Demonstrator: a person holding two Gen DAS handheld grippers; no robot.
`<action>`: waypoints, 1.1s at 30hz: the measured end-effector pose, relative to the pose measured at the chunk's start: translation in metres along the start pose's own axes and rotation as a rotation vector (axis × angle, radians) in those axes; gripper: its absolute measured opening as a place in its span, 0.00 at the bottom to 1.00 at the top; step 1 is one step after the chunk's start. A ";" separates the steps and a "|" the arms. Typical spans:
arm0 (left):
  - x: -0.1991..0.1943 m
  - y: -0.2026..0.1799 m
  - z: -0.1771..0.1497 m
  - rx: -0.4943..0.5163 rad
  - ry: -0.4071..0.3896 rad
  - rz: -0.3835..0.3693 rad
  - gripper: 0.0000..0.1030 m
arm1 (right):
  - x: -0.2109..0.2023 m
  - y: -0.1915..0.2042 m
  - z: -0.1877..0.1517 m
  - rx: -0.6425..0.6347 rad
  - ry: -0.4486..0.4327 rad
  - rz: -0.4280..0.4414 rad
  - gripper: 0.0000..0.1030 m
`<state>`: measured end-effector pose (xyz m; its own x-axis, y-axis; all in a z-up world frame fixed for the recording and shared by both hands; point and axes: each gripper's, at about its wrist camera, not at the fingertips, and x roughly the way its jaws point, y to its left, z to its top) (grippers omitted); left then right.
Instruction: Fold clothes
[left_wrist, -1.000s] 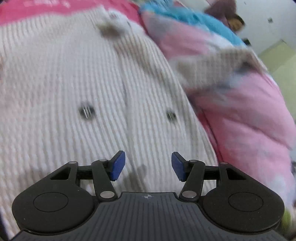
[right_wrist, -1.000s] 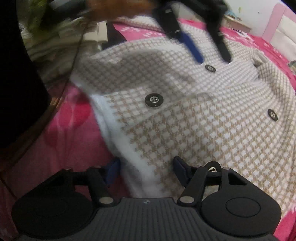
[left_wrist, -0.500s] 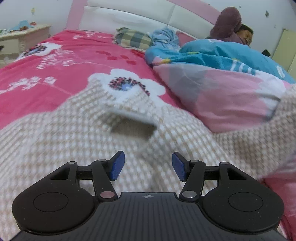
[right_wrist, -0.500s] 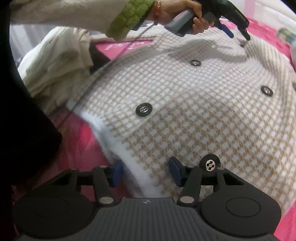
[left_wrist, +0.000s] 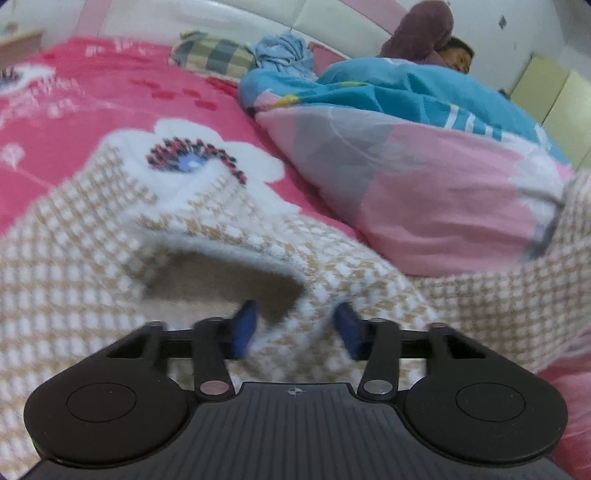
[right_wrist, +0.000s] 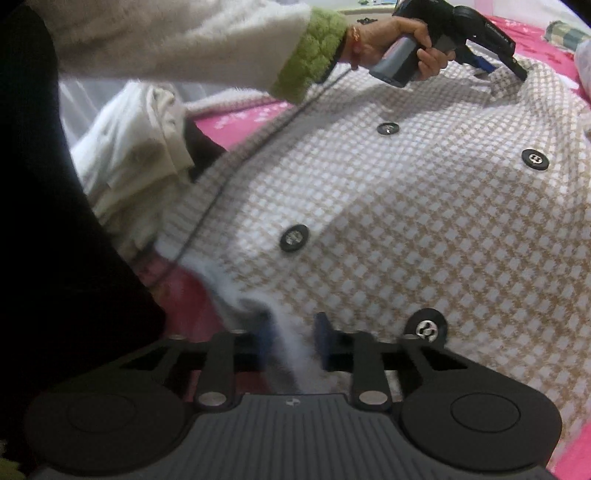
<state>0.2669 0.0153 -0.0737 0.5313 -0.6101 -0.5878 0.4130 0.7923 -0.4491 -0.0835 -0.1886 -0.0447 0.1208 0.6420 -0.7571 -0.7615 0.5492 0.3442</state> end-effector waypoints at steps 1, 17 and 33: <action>0.000 -0.001 0.000 -0.005 0.001 -0.007 0.30 | -0.001 0.002 0.000 -0.008 0.003 0.002 0.15; -0.081 0.012 0.032 -0.376 0.040 -0.027 0.05 | -0.014 0.004 0.000 -0.044 0.000 -0.009 0.13; -0.041 0.026 0.018 -0.446 0.047 0.051 0.06 | -0.009 -0.011 0.052 -0.016 -0.079 -0.056 0.55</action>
<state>0.2692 0.0611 -0.0497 0.5045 -0.5778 -0.6416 0.0225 0.7516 -0.6592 -0.0436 -0.1728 -0.0126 0.2127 0.6508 -0.7288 -0.7619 0.5775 0.2933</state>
